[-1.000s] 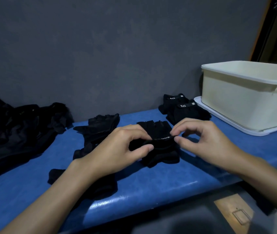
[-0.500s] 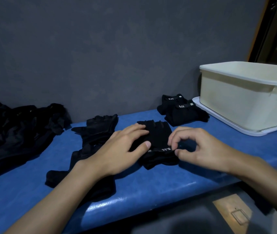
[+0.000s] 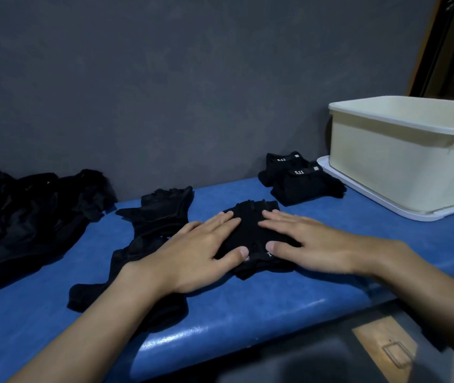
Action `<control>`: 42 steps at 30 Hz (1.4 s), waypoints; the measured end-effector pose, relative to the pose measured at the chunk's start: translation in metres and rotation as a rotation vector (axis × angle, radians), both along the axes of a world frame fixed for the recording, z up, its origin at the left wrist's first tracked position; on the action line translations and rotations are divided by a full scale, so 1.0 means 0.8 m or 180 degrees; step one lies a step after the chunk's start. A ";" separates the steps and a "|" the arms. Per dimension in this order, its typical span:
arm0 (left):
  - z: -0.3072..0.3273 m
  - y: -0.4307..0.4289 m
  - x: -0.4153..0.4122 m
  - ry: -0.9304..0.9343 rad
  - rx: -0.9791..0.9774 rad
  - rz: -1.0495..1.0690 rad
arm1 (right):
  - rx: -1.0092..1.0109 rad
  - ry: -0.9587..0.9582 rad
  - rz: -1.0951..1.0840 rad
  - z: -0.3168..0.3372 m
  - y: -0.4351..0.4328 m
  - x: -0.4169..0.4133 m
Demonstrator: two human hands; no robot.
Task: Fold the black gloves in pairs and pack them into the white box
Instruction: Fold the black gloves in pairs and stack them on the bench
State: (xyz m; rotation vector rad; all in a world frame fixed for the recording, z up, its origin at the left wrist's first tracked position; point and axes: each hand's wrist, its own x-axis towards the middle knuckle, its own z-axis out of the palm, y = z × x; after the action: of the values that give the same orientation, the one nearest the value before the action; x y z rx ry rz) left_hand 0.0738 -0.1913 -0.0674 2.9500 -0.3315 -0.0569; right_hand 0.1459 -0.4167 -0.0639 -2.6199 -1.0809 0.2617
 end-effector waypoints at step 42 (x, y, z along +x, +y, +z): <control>0.007 -0.018 -0.005 -0.0688 -0.2981 0.0314 | 0.2605 0.0811 -0.0362 0.006 -0.008 -0.005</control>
State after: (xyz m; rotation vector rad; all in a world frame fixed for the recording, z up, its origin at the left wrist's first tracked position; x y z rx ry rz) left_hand 0.0700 -0.2056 -0.0621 2.0336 -0.1663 0.3373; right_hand 0.1422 -0.4232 -0.0588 -1.8441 -0.7322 0.0898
